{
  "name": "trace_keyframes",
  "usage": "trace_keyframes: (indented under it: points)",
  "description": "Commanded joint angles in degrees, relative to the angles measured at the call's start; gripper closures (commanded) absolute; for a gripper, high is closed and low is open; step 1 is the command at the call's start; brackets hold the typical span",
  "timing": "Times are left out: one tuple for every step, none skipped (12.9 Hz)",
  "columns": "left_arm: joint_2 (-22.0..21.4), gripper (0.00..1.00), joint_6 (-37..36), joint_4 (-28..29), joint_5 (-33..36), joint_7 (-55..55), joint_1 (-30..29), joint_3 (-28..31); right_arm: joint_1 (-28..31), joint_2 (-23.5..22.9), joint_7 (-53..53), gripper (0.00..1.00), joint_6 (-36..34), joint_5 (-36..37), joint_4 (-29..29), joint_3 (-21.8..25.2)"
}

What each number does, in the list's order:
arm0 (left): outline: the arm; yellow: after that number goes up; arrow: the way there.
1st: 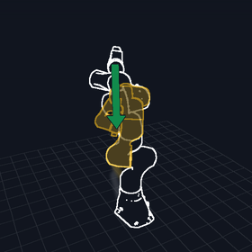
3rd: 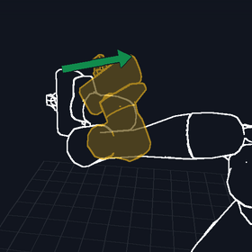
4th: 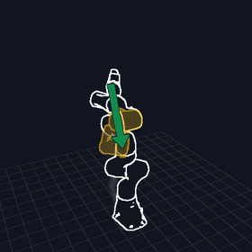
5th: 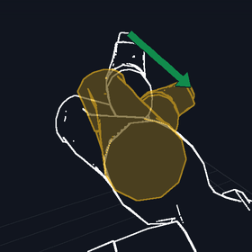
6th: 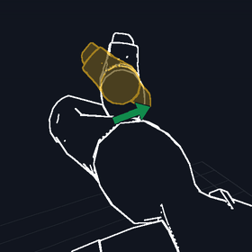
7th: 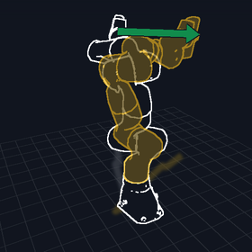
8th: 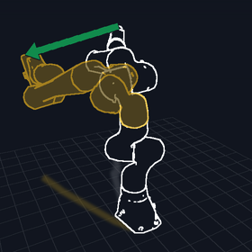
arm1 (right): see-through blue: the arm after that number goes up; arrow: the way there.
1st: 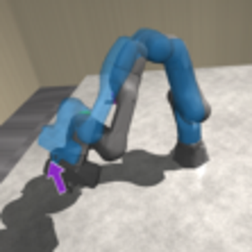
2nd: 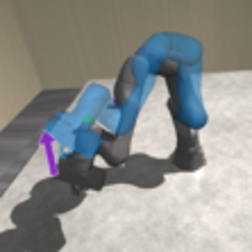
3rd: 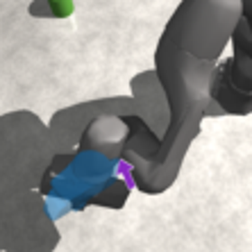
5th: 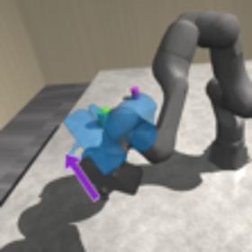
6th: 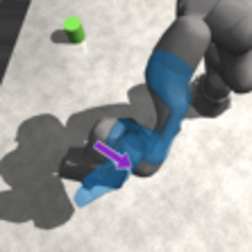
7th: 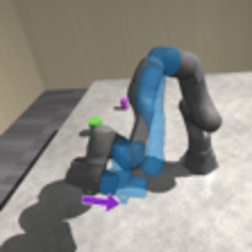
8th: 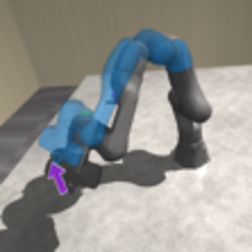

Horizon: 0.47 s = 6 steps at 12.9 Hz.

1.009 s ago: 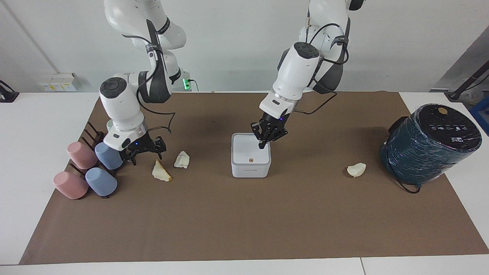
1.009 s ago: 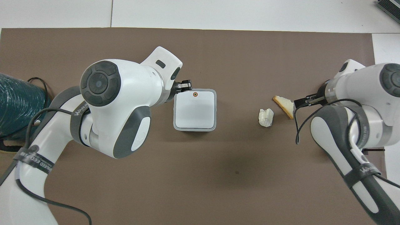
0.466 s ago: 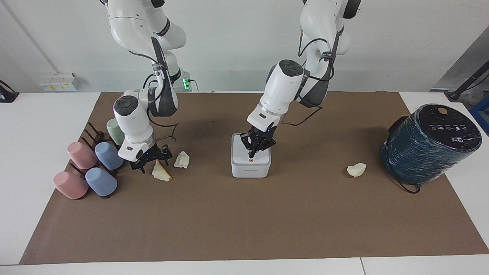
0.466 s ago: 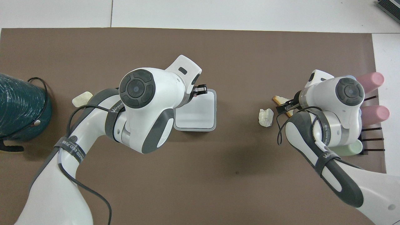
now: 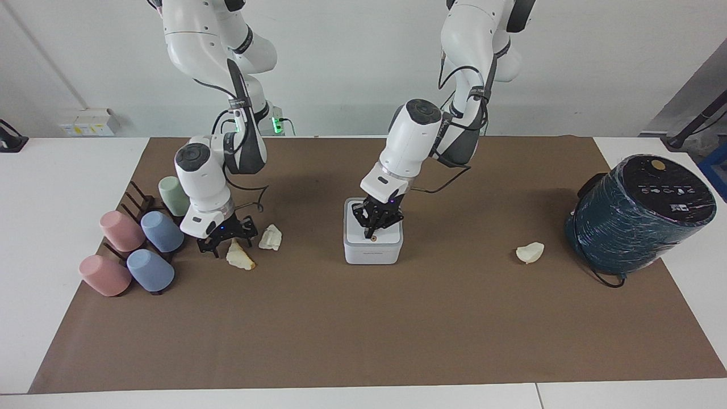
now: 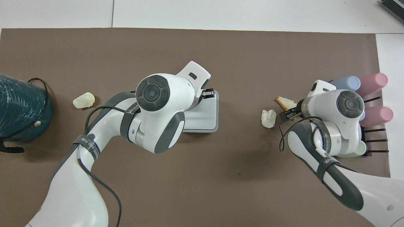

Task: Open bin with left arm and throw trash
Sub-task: 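Lift the white lid with the left gripper while the right gripper grasps the bread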

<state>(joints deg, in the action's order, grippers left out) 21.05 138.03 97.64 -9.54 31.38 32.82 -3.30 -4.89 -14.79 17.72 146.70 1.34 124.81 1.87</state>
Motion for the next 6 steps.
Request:
trace_keyframes:
  points:
    - [1.1,1.0,0.8,-0.6,-0.4,0.5,1.0,1.0,0.4,1.3,0.7,0.88,1.0,-0.9,1.6,-0.4]
    - [1.5,1.0,0.8,-0.6,-0.4,0.5,1.0,1.0,0.3,1.3,0.5,1.0,1.0,-0.8,1.5,-0.5]
    - [1.5,1.0,1.4,-0.4,-0.4,0.4,1.0,1.0,0.2,1.2,0.2,1.0,1.0,-0.8,1.1,-0.5]
    - [1.6,1.0,1.8,-0.3,-0.4,0.4,0.9,1.0,0.2,1.1,0.1,1.0,0.5,-0.9,0.7,-0.5]
    - [1.8,1.0,1.8,-0.3,-0.3,0.4,0.8,1.0,0.2,1.1,-0.1,1.0,0.4,-0.9,0.5,-0.6]
    - [2.2,1.0,1.9,-0.3,-0.3,0.4,0.7,1.0,0.2,1.1,-0.7,1.0,0.3,-1.2,0.3,-0.6]
